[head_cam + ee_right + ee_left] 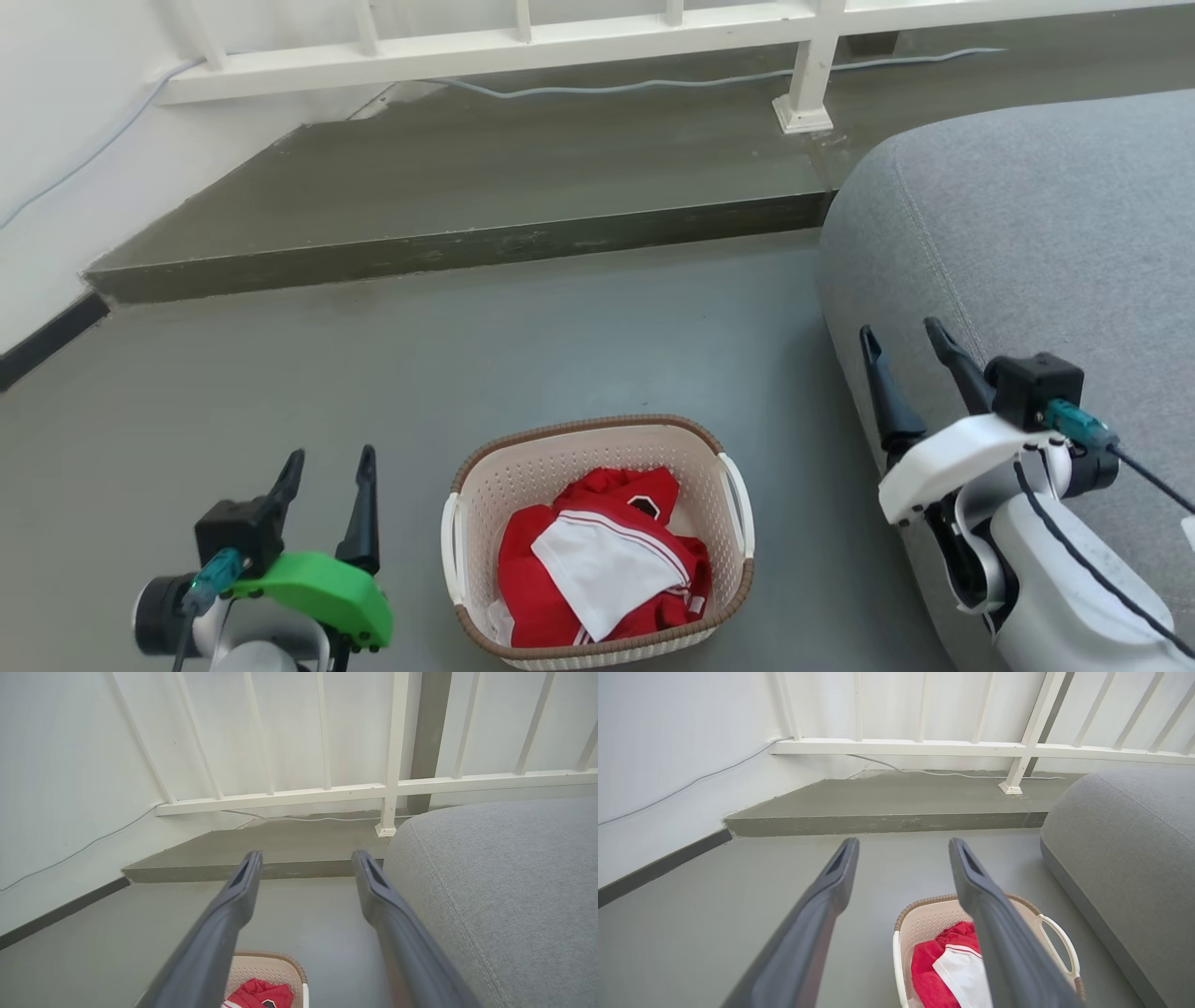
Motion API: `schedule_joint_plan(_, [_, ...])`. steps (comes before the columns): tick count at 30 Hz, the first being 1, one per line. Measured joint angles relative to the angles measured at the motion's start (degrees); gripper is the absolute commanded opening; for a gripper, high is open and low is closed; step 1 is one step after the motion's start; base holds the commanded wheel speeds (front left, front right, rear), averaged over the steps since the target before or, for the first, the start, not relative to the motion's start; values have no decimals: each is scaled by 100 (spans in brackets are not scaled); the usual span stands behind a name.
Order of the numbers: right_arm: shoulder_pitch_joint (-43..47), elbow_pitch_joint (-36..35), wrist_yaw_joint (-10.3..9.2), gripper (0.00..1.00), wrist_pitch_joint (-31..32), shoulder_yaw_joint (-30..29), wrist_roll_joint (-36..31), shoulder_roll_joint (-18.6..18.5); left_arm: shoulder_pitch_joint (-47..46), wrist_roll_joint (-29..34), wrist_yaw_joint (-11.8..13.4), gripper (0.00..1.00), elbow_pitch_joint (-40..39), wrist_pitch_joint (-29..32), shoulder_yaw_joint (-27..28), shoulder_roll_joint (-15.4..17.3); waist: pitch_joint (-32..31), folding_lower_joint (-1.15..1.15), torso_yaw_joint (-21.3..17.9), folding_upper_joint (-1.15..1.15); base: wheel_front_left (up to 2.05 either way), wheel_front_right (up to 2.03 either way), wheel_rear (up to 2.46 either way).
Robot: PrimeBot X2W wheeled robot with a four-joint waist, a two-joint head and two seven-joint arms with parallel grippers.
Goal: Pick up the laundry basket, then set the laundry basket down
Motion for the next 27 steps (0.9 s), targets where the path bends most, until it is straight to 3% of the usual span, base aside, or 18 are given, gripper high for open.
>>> schedule_joint_plan(14, [704, -413, -46, 100, 0, -66, -37, 32, 838, 392, 0, 100, -673, 134, 566, -164, -95, 0, 81, 0, 0, 0, 0])
schedule_joint_plan(27, [972, -647, -87, 100, 0, -121, -99, 31, 1266, 794, 24, 100, -1306, 409, 740, -359, -77, 0, 91, 0, 0, 0, 0])
